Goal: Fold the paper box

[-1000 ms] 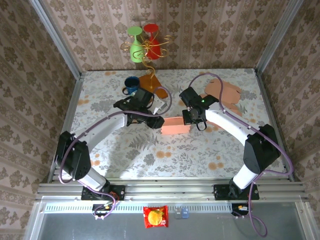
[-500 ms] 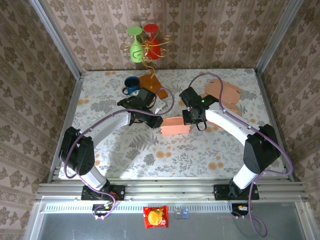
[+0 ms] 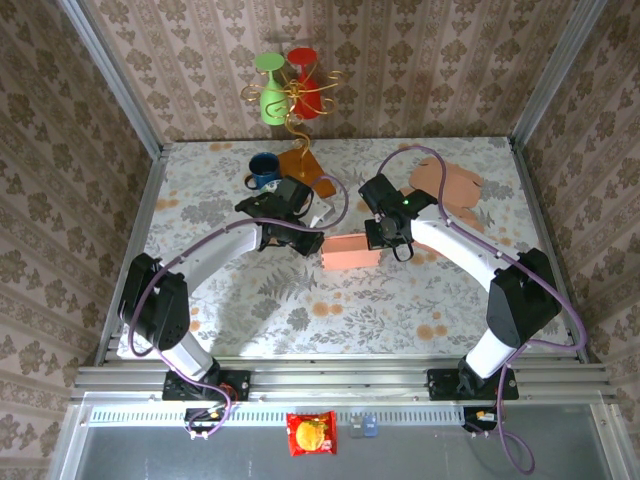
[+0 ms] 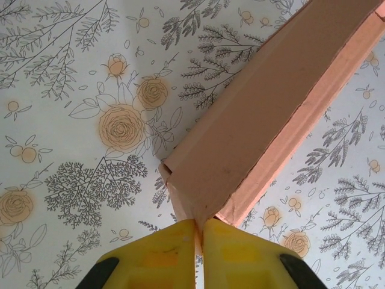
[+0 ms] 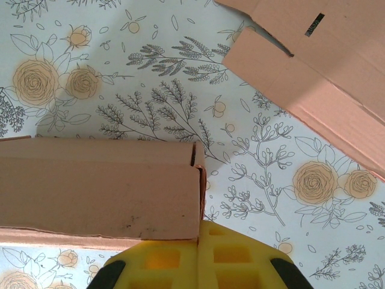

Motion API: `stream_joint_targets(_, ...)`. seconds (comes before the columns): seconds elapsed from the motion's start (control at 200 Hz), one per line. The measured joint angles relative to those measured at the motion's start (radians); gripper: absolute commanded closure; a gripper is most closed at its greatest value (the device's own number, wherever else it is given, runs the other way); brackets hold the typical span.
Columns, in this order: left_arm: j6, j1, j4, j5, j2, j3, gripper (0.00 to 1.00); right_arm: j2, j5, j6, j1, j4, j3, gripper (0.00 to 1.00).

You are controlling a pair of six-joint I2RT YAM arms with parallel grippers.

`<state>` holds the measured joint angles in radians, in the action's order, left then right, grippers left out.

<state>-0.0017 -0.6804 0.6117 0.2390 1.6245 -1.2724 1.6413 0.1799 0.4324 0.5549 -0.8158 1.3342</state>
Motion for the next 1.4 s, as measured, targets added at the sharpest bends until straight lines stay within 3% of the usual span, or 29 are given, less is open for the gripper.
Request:
stream_joint_targets(0.285,-0.085,-0.001,-0.013,0.0,0.008,-0.006,0.98,0.0,0.0,0.022,0.0,0.0,0.0,1.0)
stream_joint_targets(0.835,-0.418,0.002,0.005,0.038,0.063,-0.067,1.0,0.002,0.035,0.08,0.006,-0.003,0.0,1.0)
stream_joint_targets(1.4,-0.517,0.033,0.145,0.153,0.122,-0.171,1.0,0.004,0.045,0.087,0.006,-0.003,0.0,1.0)
